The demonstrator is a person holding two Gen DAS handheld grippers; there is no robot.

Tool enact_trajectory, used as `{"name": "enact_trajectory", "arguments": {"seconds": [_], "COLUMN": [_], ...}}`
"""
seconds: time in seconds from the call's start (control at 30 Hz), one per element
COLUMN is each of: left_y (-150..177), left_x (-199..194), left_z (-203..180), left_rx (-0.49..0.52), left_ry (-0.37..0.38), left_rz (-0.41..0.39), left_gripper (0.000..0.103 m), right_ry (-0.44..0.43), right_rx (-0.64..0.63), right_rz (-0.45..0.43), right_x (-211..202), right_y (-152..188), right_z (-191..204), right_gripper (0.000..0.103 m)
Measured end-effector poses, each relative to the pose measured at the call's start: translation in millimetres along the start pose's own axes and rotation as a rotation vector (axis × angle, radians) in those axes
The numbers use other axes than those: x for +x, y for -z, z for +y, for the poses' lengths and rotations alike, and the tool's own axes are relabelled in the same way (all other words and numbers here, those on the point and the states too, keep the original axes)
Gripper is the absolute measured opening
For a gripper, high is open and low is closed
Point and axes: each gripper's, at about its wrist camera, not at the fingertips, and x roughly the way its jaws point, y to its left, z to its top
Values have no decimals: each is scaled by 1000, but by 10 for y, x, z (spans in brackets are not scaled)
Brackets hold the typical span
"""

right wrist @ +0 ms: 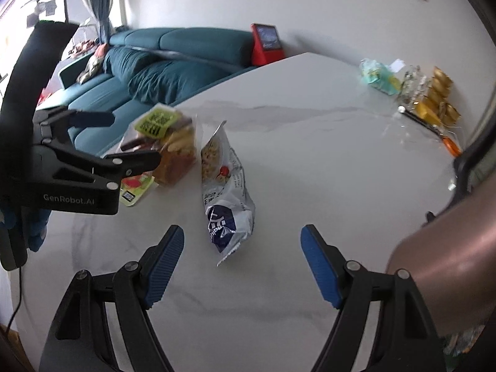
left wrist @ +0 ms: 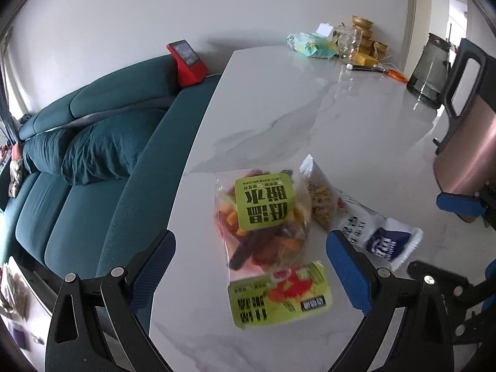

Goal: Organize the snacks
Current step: 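Grasp the green-labelled fruit bag with left tool while right tool grasps the white Bolu bag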

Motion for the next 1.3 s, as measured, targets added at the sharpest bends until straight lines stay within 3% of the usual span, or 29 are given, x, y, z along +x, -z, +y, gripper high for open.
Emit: {"name": "enact_trajectory", "arguments": {"seconds": [0.6, 0.63, 0.67, 0.77, 0.9, 1.0, 1.3], "left_y": [-30, -30, -32, -41, -54, -64, -73], "left_x": [346, 354, 362, 392, 417, 441, 498], "left_z": [5, 5, 4, -9, -5, 14, 41], "left_rx": [8, 9, 11, 17, 14, 0, -7], "left_ry": [-14, -14, -16, -19, -16, -8, 9], "left_rz": [49, 50, 52, 58, 61, 65, 85], "left_gripper": [95, 95, 95, 95, 95, 95, 95], "right_ry": [-79, -81, -84, -105, -116, -124, -127], "right_rx": [-57, -62, -68, -71, -68, -69, -61], "right_rz": [53, 53, 53, 58, 53, 48, 35], "right_x": [689, 711, 727, 759, 764, 763, 750], "right_y": [-255, -265, -269, -297, -327, -332, -300], "right_z": [-16, -13, -7, -10, -13, -8, -1], "right_gripper": [86, 83, 68, 34, 26, 9, 0]}}
